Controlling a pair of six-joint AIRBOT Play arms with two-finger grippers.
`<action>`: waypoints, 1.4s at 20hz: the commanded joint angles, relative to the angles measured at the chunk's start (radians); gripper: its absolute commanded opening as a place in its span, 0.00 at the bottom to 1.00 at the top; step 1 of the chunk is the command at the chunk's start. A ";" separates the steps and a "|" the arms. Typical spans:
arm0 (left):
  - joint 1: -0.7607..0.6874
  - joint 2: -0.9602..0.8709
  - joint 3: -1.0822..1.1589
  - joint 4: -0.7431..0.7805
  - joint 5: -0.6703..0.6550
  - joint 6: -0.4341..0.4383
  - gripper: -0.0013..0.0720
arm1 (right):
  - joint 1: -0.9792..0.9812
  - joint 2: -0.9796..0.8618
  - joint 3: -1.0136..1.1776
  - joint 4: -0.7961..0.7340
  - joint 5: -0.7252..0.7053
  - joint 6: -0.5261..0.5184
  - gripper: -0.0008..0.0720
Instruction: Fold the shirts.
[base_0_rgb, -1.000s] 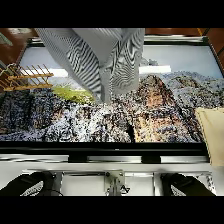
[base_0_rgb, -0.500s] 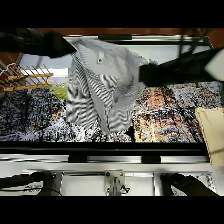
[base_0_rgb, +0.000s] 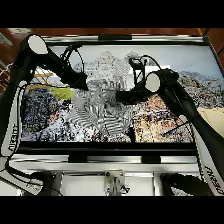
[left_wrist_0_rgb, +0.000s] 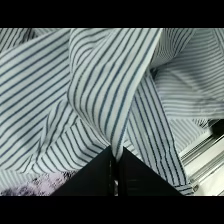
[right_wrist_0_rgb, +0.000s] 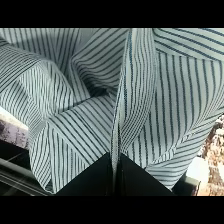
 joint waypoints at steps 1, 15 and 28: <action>-0.022 0.041 0.001 0.023 -0.094 0.003 0.10 | 0.005 0.012 -0.006 0.006 -0.025 -0.050 0.14; -0.124 0.341 0.055 0.209 0.095 -0.019 0.10 | 0.005 0.413 0.020 -0.206 -0.198 -0.215 0.12; -0.078 0.496 -0.151 0.264 0.168 -0.003 0.10 | 0.008 0.388 0.195 -0.158 0.077 -0.074 0.12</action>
